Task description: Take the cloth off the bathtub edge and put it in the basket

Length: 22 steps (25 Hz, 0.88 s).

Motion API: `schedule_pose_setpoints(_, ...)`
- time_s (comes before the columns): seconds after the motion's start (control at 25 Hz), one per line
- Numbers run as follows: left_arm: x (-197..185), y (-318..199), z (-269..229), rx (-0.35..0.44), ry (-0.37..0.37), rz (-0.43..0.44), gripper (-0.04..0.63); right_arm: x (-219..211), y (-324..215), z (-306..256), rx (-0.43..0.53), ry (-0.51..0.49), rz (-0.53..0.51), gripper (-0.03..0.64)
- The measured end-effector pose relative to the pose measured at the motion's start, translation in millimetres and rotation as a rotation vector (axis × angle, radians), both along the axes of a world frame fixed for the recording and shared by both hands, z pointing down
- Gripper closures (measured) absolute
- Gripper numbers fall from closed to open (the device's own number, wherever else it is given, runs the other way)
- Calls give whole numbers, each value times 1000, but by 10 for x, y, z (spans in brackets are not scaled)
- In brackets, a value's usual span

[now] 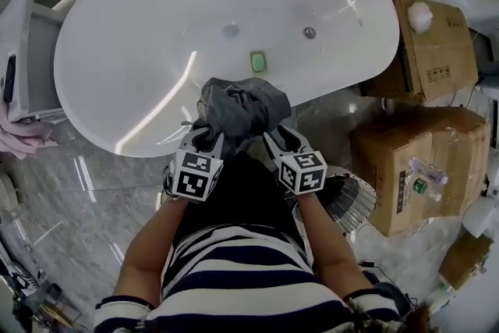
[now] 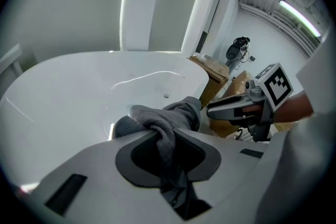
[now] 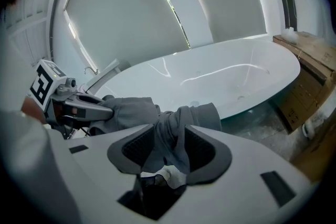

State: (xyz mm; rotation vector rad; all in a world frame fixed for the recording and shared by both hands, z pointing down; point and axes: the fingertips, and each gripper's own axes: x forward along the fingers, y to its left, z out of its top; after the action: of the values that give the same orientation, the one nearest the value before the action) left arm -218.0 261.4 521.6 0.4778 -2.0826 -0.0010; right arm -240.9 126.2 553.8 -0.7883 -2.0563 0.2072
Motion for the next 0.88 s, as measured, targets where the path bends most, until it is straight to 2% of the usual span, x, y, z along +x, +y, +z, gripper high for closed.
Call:
schedule_pose_setpoints(0.4, 75, 13, 117, -27, 51, 10, 523, -338, 74, 371, 166, -52, 15, 324)
schedule_pose_setpoints(0.68, 107, 77, 144, -27, 67, 16, 523, -352, 169, 501, 219, -15, 47, 322)
schedule_pose_setpoints(0.88, 114, 81, 164, -18, 70, 21, 523, -291, 215, 482, 210, -6, 35, 410)
